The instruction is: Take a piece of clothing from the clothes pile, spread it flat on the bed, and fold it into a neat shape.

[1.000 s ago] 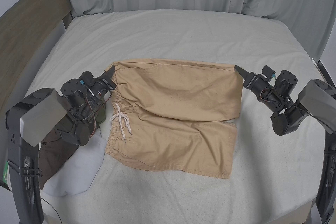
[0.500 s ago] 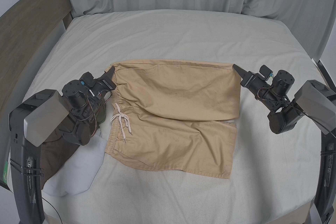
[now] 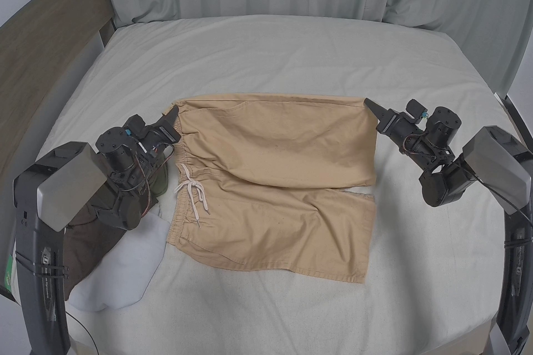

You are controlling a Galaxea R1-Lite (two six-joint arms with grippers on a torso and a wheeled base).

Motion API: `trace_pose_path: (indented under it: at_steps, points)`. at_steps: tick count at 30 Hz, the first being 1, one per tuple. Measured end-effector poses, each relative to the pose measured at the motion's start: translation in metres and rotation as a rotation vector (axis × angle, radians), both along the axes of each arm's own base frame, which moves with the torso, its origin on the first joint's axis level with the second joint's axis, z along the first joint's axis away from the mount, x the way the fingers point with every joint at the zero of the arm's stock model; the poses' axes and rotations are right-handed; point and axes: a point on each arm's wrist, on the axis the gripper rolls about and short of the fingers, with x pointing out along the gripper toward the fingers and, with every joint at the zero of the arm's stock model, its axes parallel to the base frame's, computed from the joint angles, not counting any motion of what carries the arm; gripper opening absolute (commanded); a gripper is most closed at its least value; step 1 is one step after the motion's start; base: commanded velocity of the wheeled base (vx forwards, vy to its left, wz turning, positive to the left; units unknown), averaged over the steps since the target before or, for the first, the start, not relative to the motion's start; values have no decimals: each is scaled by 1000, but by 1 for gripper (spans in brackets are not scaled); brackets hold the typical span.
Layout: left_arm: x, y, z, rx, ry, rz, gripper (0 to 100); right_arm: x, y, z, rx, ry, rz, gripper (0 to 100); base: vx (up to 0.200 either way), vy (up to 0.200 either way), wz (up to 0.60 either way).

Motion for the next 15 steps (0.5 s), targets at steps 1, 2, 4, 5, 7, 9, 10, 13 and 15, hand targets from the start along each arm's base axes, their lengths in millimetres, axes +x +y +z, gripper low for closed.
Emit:
trace_pose_path:
  at_steps: [1, 2, 4, 5, 7, 9, 10, 13, 15]
  points:
    - [0, 1, 0, 0, 0, 1, 0, 1, 0, 0, 0, -1, 0, 0, 0, 0, 0]
    - [0, 1, 0, 0, 0, 1, 0, 1, 0, -1, 0, 0, 0, 0, 0, 0, 0]
    - [0, 1, 0, 0, 1, 1, 0, 2, 0, -1, 0, 0, 0, 0, 0, 0, 0]
    - [0, 1, 0, 0, 1, 1, 0, 2, 0, -1, 0, 0, 0, 0, 0, 0, 0]
    - [0, 1, 0, -1, 1, 1, 0, 2, 0, -2, -1, 2, 0, 0, 0, 0, 0]
    - [0, 1, 0, -1, 2, 0, 0, 3, 0, -4, -1, 4, -2, 0, 0, 0, 0]
    - [0, 1, 0, -1, 2, 0, 0, 3, 0, -4, -1, 5, -2, 0, 0, 0, 0]
    - [0, 1, -1, -5, 3, -2, 0, 3, -1, -4, -1, 5, -2, 0, 0, 0, 0]
    - [0, 1, -1, -11, 5, -4, 0, 3, 0, -4, -1, 5, -2, 0, 0, 0, 0]
